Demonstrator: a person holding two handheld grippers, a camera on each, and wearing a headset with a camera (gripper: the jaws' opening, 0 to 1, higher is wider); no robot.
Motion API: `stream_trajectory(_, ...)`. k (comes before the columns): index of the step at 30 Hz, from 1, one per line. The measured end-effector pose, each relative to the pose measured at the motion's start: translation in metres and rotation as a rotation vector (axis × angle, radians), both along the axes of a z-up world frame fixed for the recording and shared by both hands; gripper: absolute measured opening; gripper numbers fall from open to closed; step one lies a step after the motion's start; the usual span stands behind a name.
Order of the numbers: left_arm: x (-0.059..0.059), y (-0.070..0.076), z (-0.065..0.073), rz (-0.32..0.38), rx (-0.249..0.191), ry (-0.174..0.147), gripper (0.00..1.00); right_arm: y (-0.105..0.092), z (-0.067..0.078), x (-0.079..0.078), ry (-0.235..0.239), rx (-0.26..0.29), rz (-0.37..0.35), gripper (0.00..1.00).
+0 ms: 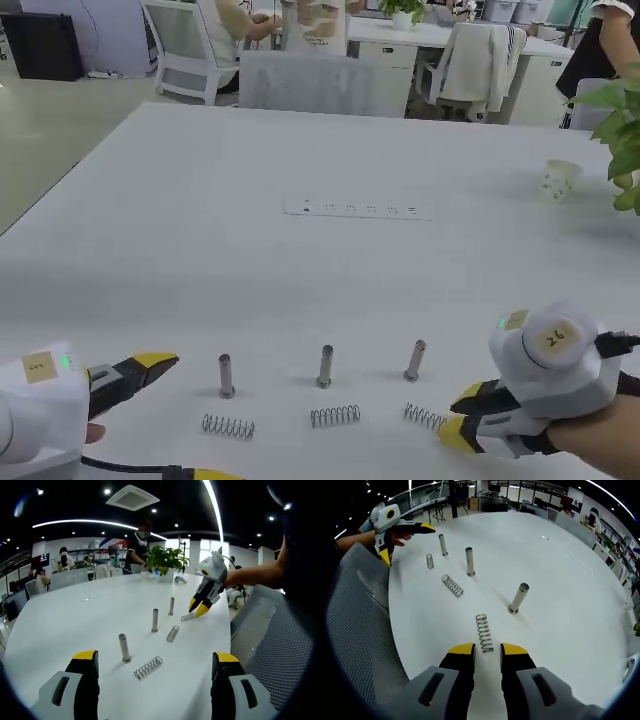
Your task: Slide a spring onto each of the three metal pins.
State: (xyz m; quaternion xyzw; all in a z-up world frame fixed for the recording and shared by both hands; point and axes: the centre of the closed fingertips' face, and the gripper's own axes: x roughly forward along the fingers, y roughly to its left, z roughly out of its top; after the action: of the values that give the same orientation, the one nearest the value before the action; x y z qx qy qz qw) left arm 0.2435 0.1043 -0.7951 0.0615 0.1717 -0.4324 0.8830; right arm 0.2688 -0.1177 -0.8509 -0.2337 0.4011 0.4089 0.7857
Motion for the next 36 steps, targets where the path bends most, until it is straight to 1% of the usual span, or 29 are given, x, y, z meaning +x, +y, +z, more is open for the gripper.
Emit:
stream_trajectory(6, -0.001, 0.0, -0.001, 0.0, 0.002, 0.003, 0.91, 0.001, -0.005, -0.001, 0.006, -0.019, 0.028, 0.17)
stream_trajectory(10, -0.001, 0.0, 0.0, 0.0, 0.002, 0.004, 0.91, 0.004, -0.005, -0.001, 0.008, -0.019, 0.039, 0.15)
stream_trajectory(14, -0.001, 0.001, 0.0, 0.004, 0.002, 0.004, 0.91, 0.004, -0.007, -0.002, 0.011, -0.033, 0.054, 0.14)
stream_trajectory(20, -0.002, 0.002, -0.002, 0.008, 0.002, 0.007, 0.91, 0.003, -0.007, -0.001, 0.007, -0.035, 0.062, 0.13)
stream_trajectory(25, -0.003, -0.001, -0.001, 0.008, -0.001, 0.006, 0.91, 0.003, -0.008, -0.002, 0.0, -0.051, 0.083, 0.09)
stream_trajectory(29, -0.003, -0.001, -0.001, 0.01, -0.003, 0.005, 0.91, 0.003, -0.008, -0.001, -0.008, -0.062, 0.087, 0.08)
stream_trajectory(31, -0.004, -0.001, 0.0, 0.011, -0.003, 0.004, 0.91, 0.003, -0.006, -0.001, -0.011, -0.059, 0.084, 0.08)
stream_trajectory(36, -0.004, 0.0, 0.001, 0.012, -0.003, 0.001, 0.91, 0.004, 0.003, 0.0, -0.019, -0.047, 0.074, 0.08)
